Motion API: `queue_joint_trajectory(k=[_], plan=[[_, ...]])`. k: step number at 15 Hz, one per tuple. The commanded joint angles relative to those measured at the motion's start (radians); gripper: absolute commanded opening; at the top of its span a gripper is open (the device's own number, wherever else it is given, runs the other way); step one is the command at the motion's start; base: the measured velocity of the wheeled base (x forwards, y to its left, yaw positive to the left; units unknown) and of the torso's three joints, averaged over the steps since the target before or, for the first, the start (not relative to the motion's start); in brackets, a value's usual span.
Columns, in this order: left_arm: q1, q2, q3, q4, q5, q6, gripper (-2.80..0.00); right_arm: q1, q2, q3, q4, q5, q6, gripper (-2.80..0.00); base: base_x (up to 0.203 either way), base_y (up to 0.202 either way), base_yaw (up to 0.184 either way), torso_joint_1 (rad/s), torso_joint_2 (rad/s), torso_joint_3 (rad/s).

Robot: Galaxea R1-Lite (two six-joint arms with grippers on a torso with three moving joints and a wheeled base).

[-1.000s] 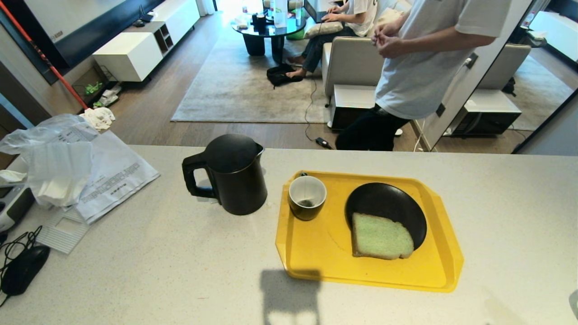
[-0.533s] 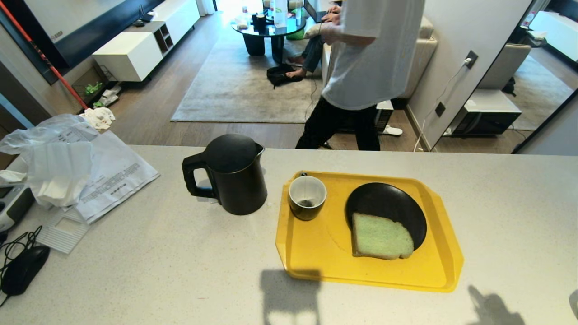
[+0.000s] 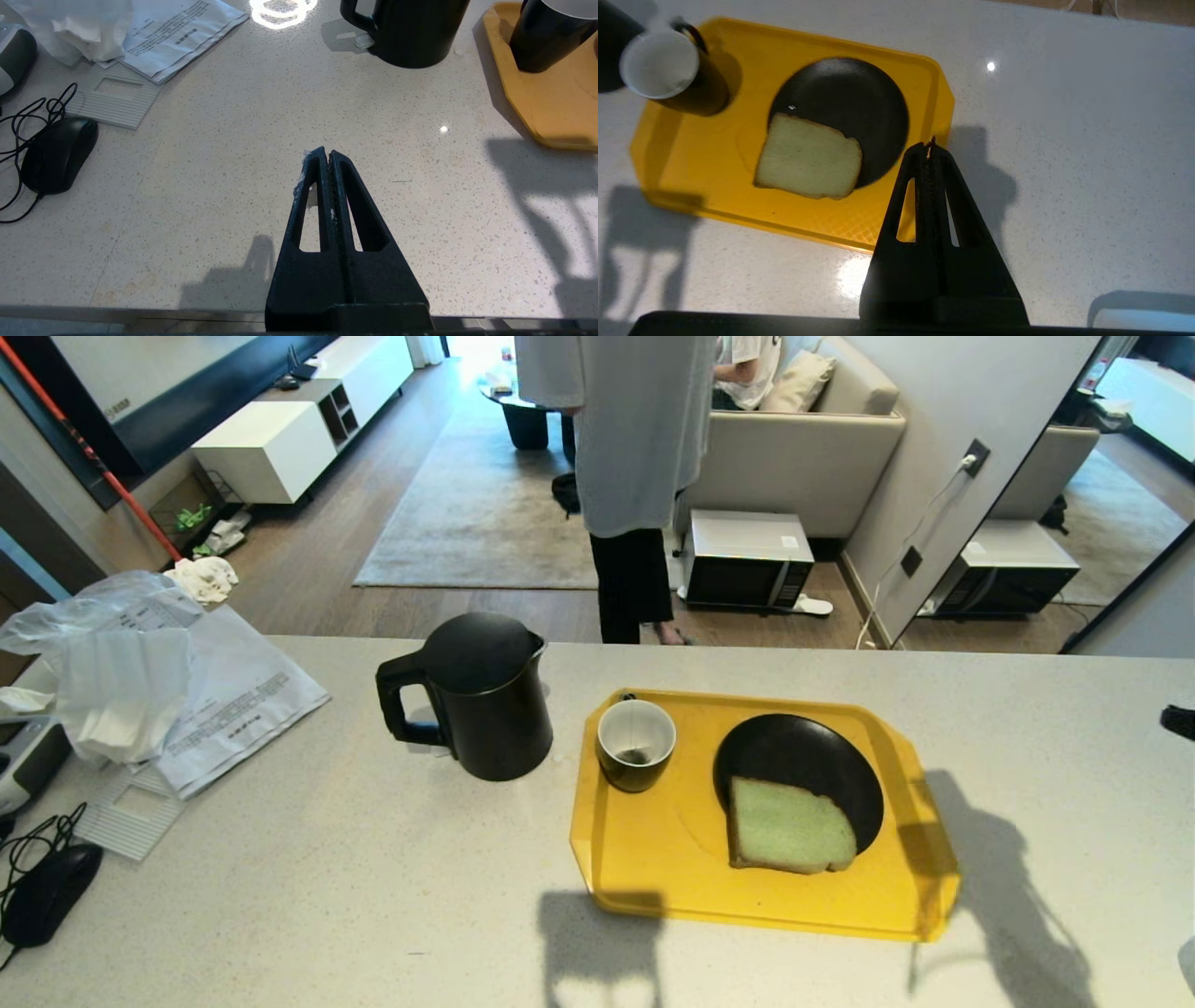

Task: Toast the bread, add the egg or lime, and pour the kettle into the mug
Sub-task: Pick up the bread slice

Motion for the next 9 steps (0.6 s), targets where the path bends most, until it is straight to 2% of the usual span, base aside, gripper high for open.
queue_joint_trajectory(k=[1, 3, 4, 6, 9], plan=[[0.001, 0.001, 0.0, -0.001, 0.0, 0.0, -2.8, 0.046, 0.127, -0.029, 0.09, -0.062, -0.002, -2.8, 0.0, 0.0, 0.0, 0.0, 0.0, 0.0], [0.0, 0.001, 0.0, -0.001, 0.0, 0.0, -2.8, 0.051, 0.141, -0.065, 0.273, -0.058, 0.011, -2.8, 0.0, 0.0, 0.0, 0.0, 0.0, 0.0], [0.001, 0.001, 0.0, -0.001, 0.0, 0.0, -2.8, 0.052, 0.15, -0.09, 0.372, -0.026, 0.044, -2.8, 0.0, 0.0, 0.0, 0.0, 0.0, 0.0], [0.002, 0.001, 0.0, -0.001, 0.0, 0.0, -2.8, 0.068, 0.171, -0.129, 0.473, 0.143, 0.192, -2.8, 0.0, 0.0, 0.0, 0.0, 0.0, 0.0], [0.0, 0.001, 0.0, -0.001, 0.0, 0.0, -2.8, 0.129, 0.199, -0.128, 0.489, 0.225, 0.412, -2.8, 0.0, 0.0, 0.0, 0.0, 0.0, 0.0]])
